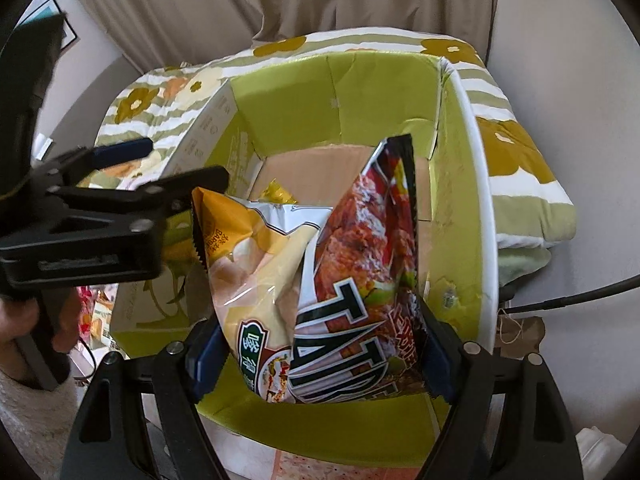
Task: Organize snacks
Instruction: 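Carry both held bags into the cardboard box and open both tools, then withdraw both tools from the box back toward the snack tray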
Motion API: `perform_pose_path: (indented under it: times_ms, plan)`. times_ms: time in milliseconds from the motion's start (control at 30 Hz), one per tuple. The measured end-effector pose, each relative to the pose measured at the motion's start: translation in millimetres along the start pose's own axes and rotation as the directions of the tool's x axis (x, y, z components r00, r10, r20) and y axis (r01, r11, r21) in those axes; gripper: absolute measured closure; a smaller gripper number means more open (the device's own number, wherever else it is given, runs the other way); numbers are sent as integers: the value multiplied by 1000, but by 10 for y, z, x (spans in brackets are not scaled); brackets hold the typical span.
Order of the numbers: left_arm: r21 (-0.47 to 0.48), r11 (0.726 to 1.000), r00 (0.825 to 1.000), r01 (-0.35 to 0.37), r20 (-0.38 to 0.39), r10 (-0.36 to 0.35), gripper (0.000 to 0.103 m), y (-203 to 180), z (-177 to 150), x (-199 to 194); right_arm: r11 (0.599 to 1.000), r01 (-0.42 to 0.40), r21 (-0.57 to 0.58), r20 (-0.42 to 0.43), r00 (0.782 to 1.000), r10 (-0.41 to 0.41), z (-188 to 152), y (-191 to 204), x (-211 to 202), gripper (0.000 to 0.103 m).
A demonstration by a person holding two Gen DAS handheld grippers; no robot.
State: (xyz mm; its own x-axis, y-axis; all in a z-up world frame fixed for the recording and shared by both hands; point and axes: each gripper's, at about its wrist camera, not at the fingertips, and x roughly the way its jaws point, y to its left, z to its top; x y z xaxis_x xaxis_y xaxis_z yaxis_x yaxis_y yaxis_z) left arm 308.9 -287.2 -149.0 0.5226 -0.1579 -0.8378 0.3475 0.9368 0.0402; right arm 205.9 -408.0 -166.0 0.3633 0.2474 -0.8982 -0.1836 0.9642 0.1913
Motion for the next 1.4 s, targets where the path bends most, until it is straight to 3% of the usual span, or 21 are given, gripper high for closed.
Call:
perform_pose_path:
  times_ms: [200, 300, 367, 433, 533, 833, 1133, 1400]
  plan:
    - [7, 1000, 1000, -4, 5, 4, 0, 16, -40, -68, 1000, 7, -16, -10, 1000, -7, 4, 30, 78, 23]
    - [1, 1000, 1000, 1, -2, -1, 0, 34, -61, -55, 1000, 22, -14, -4, 1000, -22, -5, 37, 113, 15]
    - [-1, 1000, 1000, 3, -7, -3, 0, 43, -76, -48, 999, 37, -2, 22, 999, -37, -7, 32, 116, 4]
    - [-3, 1000, 1000, 5, -10, -5, 0, 55, -84, -47, 999, 37, -5, 45, 998, -37, -20, 41, 110, 1]
    - [-7, 1000, 1000, 6, -15, -6, 0, 85, -118, -55, 998, 61, -13, 60, 996, -60, -38, 48, 98, 1]
    - [-51, 999, 1000, 11, -19, -12, 0, 172, -239, -211, 999, 32, 9, 71, 997, -32, -118, 57, -73, 1]
    - [-100, 995, 998, 3, 62, 4, 0, 164, -348, -764, 1000, -12, -5, 162, 987, 12, -162, 142, -506, 1]
    - [-189, 977, 985, -96, 126, 122, 0, 293, -678, -1355, 989, -82, -126, 235, 966, 110, -144, 495, -809, 1]
